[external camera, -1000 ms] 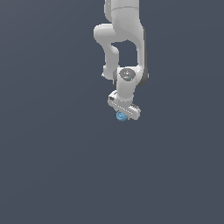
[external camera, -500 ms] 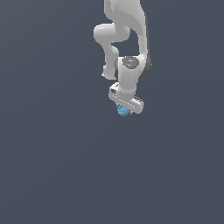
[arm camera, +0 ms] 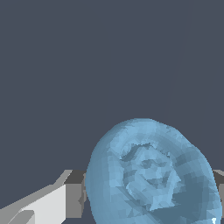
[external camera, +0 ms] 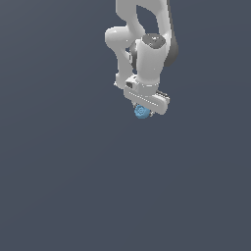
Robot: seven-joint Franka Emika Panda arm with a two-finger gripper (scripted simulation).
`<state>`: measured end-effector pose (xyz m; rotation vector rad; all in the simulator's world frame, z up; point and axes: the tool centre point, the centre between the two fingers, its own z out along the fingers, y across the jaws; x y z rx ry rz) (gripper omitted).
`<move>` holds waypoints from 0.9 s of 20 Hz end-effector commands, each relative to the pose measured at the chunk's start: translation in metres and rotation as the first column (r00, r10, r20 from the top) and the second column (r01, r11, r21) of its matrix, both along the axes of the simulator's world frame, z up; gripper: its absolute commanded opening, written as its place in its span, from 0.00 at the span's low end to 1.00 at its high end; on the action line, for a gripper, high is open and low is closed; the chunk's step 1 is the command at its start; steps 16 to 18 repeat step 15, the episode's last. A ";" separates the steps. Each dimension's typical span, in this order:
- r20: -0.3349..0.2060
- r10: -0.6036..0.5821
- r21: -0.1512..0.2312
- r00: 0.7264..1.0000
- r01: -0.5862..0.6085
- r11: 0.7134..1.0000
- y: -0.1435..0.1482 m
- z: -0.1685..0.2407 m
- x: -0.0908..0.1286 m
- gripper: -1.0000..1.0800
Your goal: Pick up the object and move it to a goal position.
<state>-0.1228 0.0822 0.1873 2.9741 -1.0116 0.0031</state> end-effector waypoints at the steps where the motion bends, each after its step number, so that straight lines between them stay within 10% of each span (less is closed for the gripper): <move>1: -0.001 0.000 -0.001 1.000 0.000 1.000 0.002 0.020 0.000 0.00; 18: -0.002 0.000 0.000 1.000 0.000 1.000 0.009 0.067 0.003 0.00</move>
